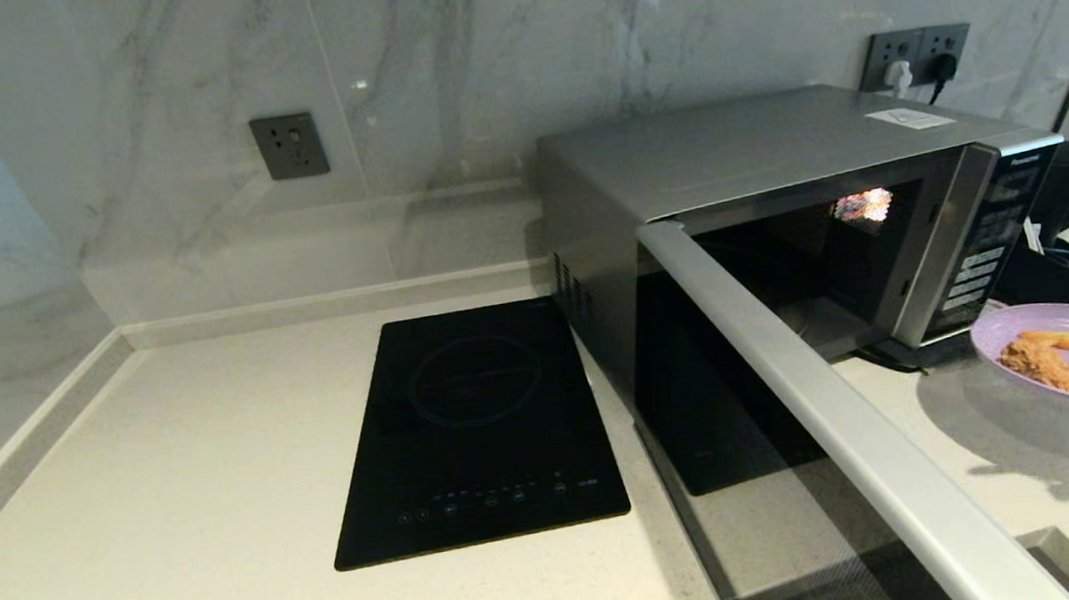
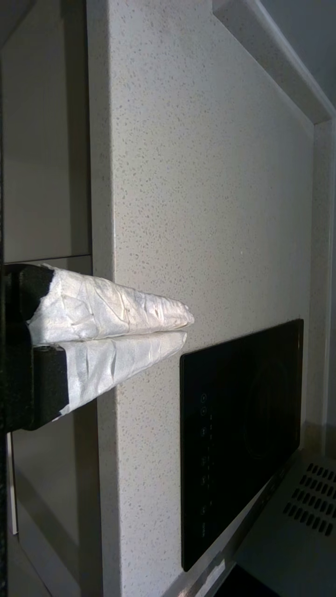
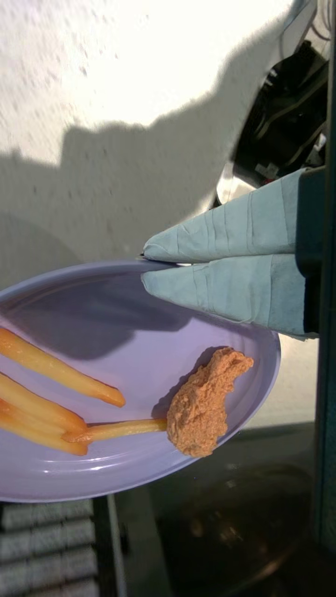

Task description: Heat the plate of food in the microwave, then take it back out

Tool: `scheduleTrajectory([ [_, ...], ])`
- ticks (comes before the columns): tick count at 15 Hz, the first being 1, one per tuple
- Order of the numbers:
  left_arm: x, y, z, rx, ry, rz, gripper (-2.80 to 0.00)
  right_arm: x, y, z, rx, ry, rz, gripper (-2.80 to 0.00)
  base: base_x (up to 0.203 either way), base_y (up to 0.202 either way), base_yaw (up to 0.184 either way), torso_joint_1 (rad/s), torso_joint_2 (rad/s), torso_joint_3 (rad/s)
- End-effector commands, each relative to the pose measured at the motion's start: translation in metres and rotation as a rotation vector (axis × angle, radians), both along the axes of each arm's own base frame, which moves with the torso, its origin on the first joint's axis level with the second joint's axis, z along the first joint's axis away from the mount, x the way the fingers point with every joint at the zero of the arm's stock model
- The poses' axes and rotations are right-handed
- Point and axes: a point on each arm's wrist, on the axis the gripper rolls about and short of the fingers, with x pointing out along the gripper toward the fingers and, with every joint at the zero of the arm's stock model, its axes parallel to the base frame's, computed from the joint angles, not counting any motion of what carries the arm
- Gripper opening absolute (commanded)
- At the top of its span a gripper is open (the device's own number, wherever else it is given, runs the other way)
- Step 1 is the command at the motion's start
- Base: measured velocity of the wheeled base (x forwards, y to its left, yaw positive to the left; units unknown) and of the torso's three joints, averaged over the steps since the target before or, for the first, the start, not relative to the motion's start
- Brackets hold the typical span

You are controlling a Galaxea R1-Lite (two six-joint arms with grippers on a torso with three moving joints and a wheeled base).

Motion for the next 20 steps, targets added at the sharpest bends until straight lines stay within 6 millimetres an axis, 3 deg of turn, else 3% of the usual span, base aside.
scheduleTrajectory([
  [1, 0.0, 0.0, 0.0, -0.001, 0.0, 0.001, -2.8, 0.001, -0.019, -0.022, 0.042, 0.041, -0.041, -2.8, 0.0, 0.0, 0.0, 0.0, 0.0, 0.0],
  [8, 0.0, 0.0, 0.0, -0.001, 0.0, 0.001, -2.8, -0.013, -0.063, -0.053, 0.071, 0.096, -0.11, -2.8, 0.0, 0.0, 0.0, 0.0, 0.0, 0.0],
  [20, 0.0, 0.0, 0.0, -0.002, 0.0, 0.001, -2.8, -0.034, -0.093, -0.087, 0.129, 0.148, -0.114, -2.8, 0.0, 0.0, 0.0, 0.0, 0.0, 0.0],
])
